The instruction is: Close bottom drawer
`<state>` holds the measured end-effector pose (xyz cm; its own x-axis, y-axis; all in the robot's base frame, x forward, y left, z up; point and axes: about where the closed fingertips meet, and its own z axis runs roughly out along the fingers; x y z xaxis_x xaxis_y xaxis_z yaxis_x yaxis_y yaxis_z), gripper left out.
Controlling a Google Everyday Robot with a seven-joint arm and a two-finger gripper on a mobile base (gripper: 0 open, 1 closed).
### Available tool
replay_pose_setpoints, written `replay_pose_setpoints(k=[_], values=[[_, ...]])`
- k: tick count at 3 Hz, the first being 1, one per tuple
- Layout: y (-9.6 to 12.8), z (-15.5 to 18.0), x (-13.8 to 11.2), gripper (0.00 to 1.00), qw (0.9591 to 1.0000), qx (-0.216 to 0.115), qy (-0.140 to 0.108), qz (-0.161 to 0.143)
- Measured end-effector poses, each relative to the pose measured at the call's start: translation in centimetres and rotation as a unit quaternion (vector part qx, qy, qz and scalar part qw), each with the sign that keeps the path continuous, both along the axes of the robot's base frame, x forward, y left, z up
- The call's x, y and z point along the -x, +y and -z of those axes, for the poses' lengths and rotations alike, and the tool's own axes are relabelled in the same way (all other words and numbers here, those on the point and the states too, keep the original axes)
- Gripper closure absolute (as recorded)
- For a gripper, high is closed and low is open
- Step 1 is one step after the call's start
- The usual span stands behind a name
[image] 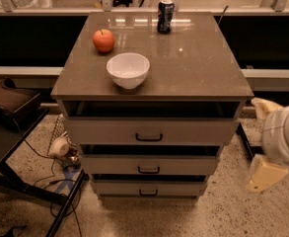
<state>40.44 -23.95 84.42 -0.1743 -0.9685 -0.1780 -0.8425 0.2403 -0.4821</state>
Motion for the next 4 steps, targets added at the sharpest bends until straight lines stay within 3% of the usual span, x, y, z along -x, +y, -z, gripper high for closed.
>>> replay_pose_setpoints(k=[1,2,3,4], values=[[0.8,8.1,0.2,0.0,0.9997,-0.014,0.021,-0.006],[2.0,17.1,-0.7,0.0,0.9988,-0.041,0.024,-0.012],[2.6,20.9,-1.3,0.0,0.998,-0.057,0.022,-0.014],[2.6,20.6,-1.5,0.0,0.9982,-0.056,0.016,-0.014]])
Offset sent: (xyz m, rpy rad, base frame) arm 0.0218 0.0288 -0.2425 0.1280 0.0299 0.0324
